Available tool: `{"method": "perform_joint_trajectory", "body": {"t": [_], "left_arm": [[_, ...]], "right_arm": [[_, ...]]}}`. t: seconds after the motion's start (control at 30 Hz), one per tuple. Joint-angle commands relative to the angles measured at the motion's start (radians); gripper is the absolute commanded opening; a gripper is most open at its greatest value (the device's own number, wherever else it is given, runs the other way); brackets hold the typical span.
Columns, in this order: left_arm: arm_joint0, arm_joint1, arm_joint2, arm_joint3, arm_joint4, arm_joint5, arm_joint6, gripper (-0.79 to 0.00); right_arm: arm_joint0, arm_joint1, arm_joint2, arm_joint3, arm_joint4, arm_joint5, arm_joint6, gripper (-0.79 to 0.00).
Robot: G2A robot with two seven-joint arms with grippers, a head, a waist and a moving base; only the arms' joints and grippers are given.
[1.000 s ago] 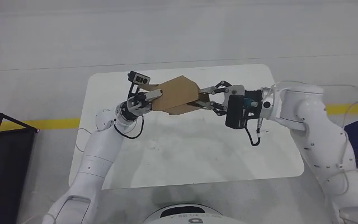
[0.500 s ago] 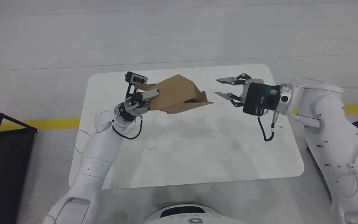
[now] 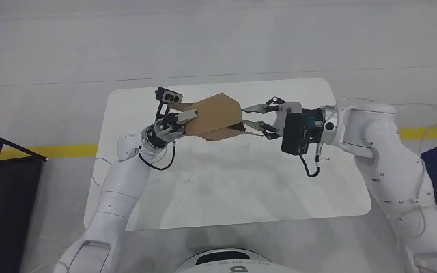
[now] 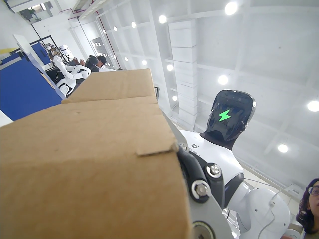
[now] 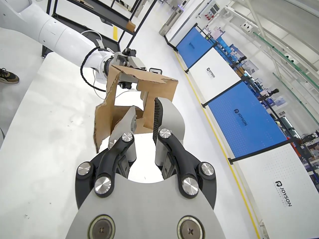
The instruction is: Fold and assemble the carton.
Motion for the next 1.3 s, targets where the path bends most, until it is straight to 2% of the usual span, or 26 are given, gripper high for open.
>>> {"method": "perform_joint_trajectory", "body": {"t": [0.0,0.07,0.2,0.23,0.27,0.3,0.7,0.83,0.93,1.27], "left_arm": [[0.007,0.0,-0.003,-0.003,0.0,-0.001,0.002,-0.785],[0.013,0.001,-0.006,-0.007,0.0,-0.003,0.003,-0.785],[0.022,0.001,-0.01,-0.013,0.0,-0.004,0.004,-0.785],[0.023,0.001,-0.011,-0.014,0.0,-0.004,0.005,-0.785],[0.024,0.0,-0.011,-0.015,-0.002,-0.005,0.005,-0.785],[0.024,0.0,-0.011,-0.016,-0.003,-0.005,0.005,-0.785],[0.018,-0.007,0.008,-0.015,-0.011,-0.002,0.002,-0.785],[0.014,-0.01,0.014,-0.009,-0.013,0.0,0.0,-0.785],[0.013,-0.011,0.013,0.001,-0.012,0.002,-0.002,-0.785],[0.015,-0.01,0.003,0.025,0.007,0.001,-0.001,-0.785]], "right_arm": [[0.011,-0.003,-0.022,0.007,-0.005,-0.006,0.001,-0.563],[0.023,-0.007,-0.044,0.017,-0.011,-0.008,0.006,-0.548],[0.045,-0.013,-0.075,0.043,-0.01,-0.006,0.019,-0.44],[0.05,-0.015,-0.081,0.048,-0.01,-0.006,0.024,-0.32],[0.055,-0.016,-0.087,0.054,-0.008,-0.005,0.029,-0.114],[0.06,-0.017,-0.091,0.058,-0.006,-0.003,0.036,0.0],[0.078,-0.024,-0.104,0.061,0.006,0.031,0.096,0.0],[0.077,-0.028,-0.102,0.06,-0.005,0.089,0.113,0.0],[0.065,-0.026,-0.063,0.056,-0.002,0.146,0.118,0.0],[-0.03,-0.01,0.116,-0.024,0.07,0.246,0.096,0.0]]}}
